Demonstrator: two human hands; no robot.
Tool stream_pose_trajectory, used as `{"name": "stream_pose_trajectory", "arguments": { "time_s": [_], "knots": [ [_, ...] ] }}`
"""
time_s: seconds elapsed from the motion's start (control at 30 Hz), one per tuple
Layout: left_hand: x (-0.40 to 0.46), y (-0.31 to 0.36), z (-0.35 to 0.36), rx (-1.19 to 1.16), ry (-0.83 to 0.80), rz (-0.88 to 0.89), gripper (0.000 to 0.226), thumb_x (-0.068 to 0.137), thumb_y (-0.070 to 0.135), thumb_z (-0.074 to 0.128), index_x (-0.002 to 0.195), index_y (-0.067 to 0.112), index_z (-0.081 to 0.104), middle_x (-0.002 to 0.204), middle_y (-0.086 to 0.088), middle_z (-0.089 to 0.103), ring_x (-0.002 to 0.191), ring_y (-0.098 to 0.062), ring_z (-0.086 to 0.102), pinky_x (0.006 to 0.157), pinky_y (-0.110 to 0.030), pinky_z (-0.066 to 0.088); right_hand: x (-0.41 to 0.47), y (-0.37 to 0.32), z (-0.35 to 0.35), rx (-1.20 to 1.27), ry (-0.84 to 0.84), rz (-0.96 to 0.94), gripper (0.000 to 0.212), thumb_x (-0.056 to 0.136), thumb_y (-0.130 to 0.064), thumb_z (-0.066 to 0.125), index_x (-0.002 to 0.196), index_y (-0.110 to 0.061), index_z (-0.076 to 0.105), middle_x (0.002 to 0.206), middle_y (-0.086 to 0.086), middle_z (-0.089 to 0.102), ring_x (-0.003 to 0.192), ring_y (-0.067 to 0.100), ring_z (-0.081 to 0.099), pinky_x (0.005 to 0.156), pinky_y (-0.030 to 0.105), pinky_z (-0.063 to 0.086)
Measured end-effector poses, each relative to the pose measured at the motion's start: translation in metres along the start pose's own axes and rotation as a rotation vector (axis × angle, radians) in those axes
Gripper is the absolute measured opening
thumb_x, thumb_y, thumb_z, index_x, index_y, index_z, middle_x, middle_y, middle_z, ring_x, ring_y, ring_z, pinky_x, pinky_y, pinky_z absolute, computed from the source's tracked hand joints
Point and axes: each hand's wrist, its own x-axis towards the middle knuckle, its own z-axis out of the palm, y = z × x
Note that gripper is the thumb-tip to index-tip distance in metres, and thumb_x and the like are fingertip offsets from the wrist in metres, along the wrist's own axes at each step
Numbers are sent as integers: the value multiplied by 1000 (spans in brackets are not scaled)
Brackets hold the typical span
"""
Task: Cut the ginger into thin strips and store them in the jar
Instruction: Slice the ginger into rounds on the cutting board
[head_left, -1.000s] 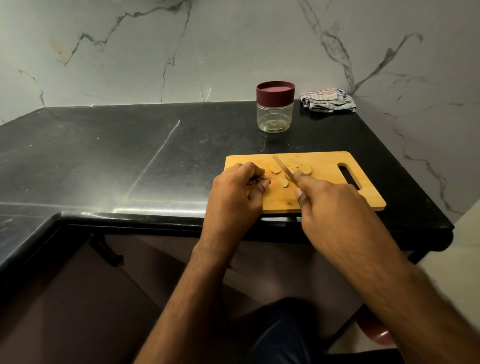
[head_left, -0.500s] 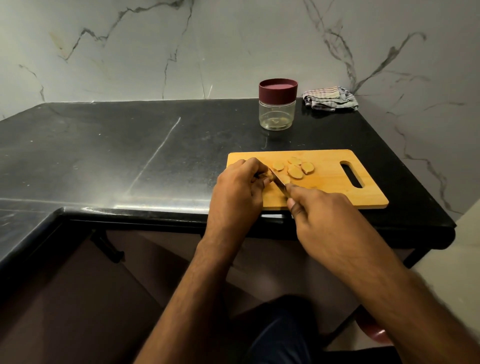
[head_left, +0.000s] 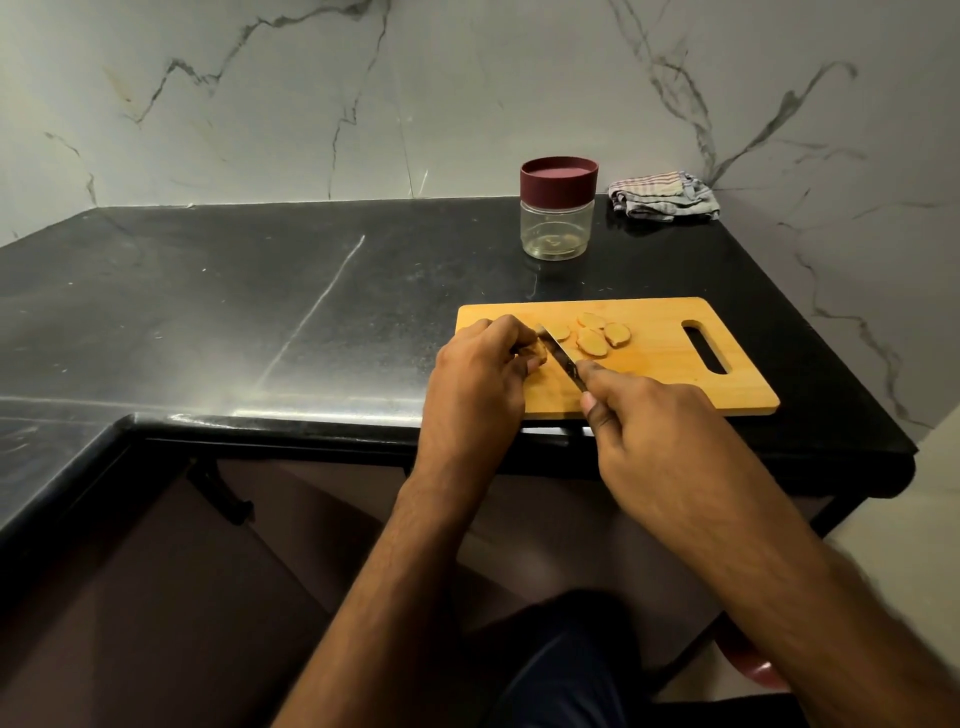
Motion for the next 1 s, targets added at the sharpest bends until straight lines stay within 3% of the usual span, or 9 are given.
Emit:
{"name": "stream_pose_trajectory", "arguments": {
  "time_s": [0.1, 0.23, 0.37, 0.6, 0.73, 0.87, 1.0],
  "knots": [
    [1, -1, 0, 2, -14, -4, 6, 92, 9, 69, 97, 11, 70, 96, 2, 69, 90, -13, 63, 74, -34, 55, 2, -3, -1, -2, -19, 6, 42, 101, -33, 39, 143, -36, 37, 83, -11, 48, 62, 3, 43, 47, 14, 25],
    [3, 0, -2, 6, -41, -6, 6, 93, 7, 67, 92, 12, 67, 95, 3, 65, 89, -10, 59, 71, -22, 48, 8, -5, 0, -35, -52, 39, 39, 101, -30, 41, 141, -33, 41, 86, -6, 50, 67, 7, 45, 47, 17, 28],
    [3, -2, 1, 16, -33, 2, 7, 92, 6, 66, 90, 12, 66, 94, 1, 64, 89, -15, 58, 73, -34, 52, 19, -9, 3, -90, -98, 62, 41, 100, -23, 46, 140, -31, 41, 95, -2, 53, 82, 11, 51, 51, 19, 35],
    [4, -4, 1, -14, -29, -19, 9, 91, 5, 66, 84, 10, 65, 88, 0, 64, 87, -18, 59, 73, -45, 52, 32, -14, 5, -76, -94, 73, 36, 101, -27, 42, 137, -30, 47, 117, 2, 60, 99, 16, 54, 78, 28, 46],
    [4, -5, 2, -25, -27, -27, 9, 90, 4, 66, 84, 11, 64, 87, 1, 64, 86, -19, 61, 73, -46, 53, 32, -10, 6, -26, -27, 62, 32, 101, -31, 42, 130, -32, 54, 107, -3, 61, 78, 8, 46, 62, 20, 40],
    [4, -3, 2, -18, -41, -32, 9, 92, 4, 65, 88, 11, 65, 91, -1, 65, 89, -19, 62, 75, -46, 55, 21, -6, -2, -14, -52, 56, 34, 100, -32, 43, 133, -35, 52, 89, -8, 48, 65, 5, 44, 49, 14, 32],
    [5, -6, 2, -12, -41, -20, 8, 91, 5, 67, 86, 11, 65, 92, -1, 66, 88, -18, 62, 75, -45, 55, 19, -5, -2, 1, -50, 63, 33, 100, -33, 44, 132, -34, 54, 108, -4, 62, 72, 6, 44, 55, 11, 34]
  ]
}}
